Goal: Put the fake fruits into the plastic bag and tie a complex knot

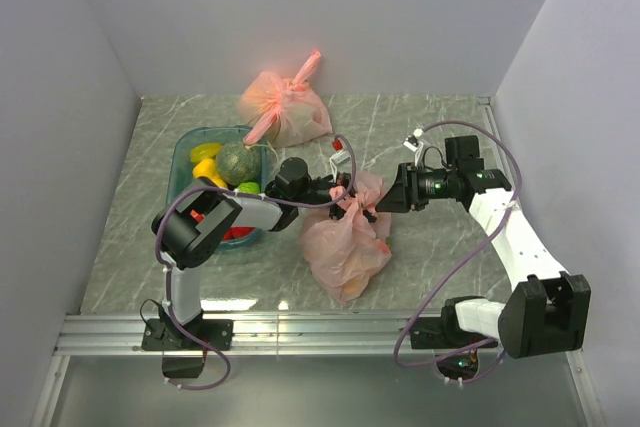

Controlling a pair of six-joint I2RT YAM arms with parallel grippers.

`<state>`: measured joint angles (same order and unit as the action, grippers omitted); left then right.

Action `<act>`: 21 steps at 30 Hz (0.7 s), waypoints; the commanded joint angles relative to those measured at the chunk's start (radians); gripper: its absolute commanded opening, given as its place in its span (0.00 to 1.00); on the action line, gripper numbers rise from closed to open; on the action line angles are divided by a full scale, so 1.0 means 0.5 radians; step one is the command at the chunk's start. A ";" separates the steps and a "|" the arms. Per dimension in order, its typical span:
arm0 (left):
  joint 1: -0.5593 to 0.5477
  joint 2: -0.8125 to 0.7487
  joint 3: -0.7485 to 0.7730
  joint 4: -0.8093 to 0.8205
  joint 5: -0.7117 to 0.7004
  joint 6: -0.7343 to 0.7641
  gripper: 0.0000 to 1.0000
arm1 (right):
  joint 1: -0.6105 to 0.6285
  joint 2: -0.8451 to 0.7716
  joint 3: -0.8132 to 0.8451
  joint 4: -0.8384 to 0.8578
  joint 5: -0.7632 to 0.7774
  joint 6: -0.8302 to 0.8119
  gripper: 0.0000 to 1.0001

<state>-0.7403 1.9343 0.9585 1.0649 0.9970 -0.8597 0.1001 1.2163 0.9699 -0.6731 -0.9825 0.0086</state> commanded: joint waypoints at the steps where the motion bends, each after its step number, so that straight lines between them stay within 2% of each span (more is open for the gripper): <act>1: -0.011 -0.037 0.019 0.095 0.006 0.010 0.02 | 0.008 0.019 -0.031 0.122 -0.118 0.056 0.50; 7: -0.014 -0.024 0.065 0.021 0.022 0.038 0.03 | 0.076 0.022 -0.105 0.278 -0.112 0.148 0.49; 14: -0.017 -0.024 0.062 0.012 0.028 0.047 0.03 | 0.088 0.022 -0.136 0.358 -0.078 0.173 0.40; 21: -0.023 -0.040 0.053 0.009 0.022 0.063 0.03 | 0.159 0.068 -0.111 0.309 -0.051 0.100 0.41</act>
<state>-0.7414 1.9343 0.9600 1.0344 0.9974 -0.8513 0.1581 1.2407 0.9066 -0.5339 -1.0111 0.0849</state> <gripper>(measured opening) 0.032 0.408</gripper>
